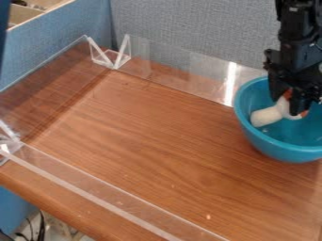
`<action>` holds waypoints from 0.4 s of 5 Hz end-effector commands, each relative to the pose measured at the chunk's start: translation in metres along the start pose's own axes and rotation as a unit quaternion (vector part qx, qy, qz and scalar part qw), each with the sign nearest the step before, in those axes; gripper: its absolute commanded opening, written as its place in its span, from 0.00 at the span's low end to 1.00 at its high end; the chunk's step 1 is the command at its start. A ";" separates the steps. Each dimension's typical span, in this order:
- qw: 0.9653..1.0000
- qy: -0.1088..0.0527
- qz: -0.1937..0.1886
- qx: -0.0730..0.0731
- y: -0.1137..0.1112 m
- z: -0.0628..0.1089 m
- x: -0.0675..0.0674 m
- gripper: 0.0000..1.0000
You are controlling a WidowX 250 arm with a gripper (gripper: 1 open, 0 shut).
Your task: Put the mushroom in the blue bowl
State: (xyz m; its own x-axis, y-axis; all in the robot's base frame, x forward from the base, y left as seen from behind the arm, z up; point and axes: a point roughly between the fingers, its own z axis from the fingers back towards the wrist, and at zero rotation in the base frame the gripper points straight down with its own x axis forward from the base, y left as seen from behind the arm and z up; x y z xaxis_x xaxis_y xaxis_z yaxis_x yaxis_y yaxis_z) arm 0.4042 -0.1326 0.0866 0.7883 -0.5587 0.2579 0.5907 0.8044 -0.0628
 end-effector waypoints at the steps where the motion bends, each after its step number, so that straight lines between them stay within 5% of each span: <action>1: 0.999 -0.040 -0.004 0.017 0.006 0.033 0.007 0.00; 2: 0.999 -0.040 -0.003 0.015 0.007 0.032 0.007 0.00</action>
State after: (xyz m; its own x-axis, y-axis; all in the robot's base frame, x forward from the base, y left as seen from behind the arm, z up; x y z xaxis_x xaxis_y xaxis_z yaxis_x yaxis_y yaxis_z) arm 0.4041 -0.1320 0.0857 0.7864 -0.5602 0.2603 0.5933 0.8023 -0.0656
